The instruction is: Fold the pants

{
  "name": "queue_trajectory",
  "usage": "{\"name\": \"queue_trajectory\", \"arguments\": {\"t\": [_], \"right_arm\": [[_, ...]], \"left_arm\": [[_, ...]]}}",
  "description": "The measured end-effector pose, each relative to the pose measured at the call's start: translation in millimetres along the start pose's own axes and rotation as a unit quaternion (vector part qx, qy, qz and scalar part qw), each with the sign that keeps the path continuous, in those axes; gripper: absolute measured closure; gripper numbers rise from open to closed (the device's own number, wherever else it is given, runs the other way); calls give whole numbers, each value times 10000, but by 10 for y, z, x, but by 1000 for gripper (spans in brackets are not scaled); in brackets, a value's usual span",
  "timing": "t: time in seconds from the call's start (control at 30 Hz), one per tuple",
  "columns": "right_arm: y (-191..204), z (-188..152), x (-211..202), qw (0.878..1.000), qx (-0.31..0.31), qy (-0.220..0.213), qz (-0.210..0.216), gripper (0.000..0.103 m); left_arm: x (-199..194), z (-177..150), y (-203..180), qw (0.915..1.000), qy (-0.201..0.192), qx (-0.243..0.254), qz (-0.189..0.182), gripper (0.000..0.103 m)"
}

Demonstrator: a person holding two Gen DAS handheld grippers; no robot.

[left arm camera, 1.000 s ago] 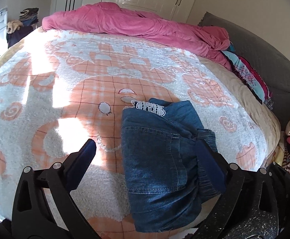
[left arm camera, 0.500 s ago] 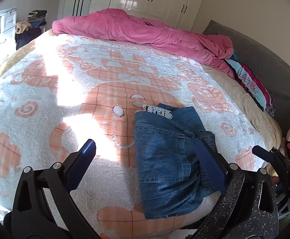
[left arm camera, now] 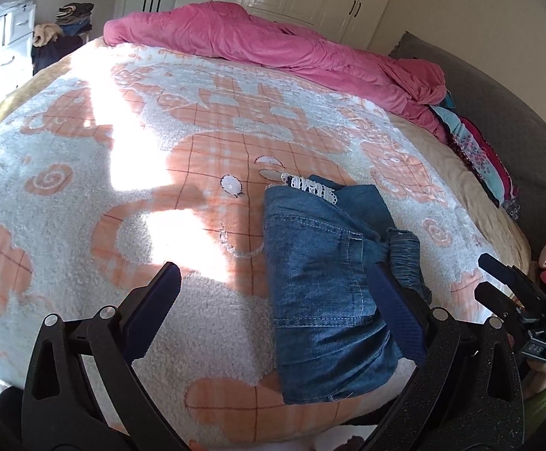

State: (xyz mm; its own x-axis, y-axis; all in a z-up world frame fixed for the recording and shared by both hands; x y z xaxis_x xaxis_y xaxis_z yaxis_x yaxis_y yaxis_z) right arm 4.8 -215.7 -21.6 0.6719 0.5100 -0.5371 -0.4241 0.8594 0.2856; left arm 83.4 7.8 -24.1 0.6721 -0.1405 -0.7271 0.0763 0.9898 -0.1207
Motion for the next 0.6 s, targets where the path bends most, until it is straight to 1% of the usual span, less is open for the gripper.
{"name": "queue_trajectory", "arguments": {"t": [0.1,0.13,0.23,0.33,0.4,0.47,0.57,0.6], "right_arm": [[-133,-66,139,9991,299,284,-83,18],[-188,-101,211,9981,438,419,-63,18],[-281,-171,355,9956,698,625,53,19],[-326,-193,471,9927,925,727,263,29],[-343,-193,541,9912,1010,770,383,33],[-376,-210,633,9888,1111,892,445,40],[-408,-213,756,9852,1254,999,609,41],[-417,-208,784,9840,1300,1015,666,41]], "left_arm": [[118,-79,-50,9998,166,-16,-115,10],[166,-108,-73,9996,237,-26,-171,10],[312,-197,-145,9987,439,-36,-266,10],[438,-266,-214,9976,595,-27,-351,10],[501,-281,-241,9975,615,-22,-337,10],[561,-285,-260,9970,666,-45,-382,10],[633,-281,-271,9974,661,-24,-293,10],[662,-283,-279,9972,680,-22,-307,14]]}}
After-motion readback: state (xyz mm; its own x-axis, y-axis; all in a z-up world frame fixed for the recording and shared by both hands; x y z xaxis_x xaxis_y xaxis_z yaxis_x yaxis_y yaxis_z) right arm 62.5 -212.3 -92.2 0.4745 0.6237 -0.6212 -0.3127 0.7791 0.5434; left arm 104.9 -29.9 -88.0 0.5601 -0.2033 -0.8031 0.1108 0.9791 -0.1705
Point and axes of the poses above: each gripper's, at about its wrist camera, not at the fingertips, and x roughly the way its jaws point, y to its left, z to its top, the point moved 7 cm from there along x, roughly the way its jaws point, and after that the axes turned 12 degrees about z, right-handed, at the moved point
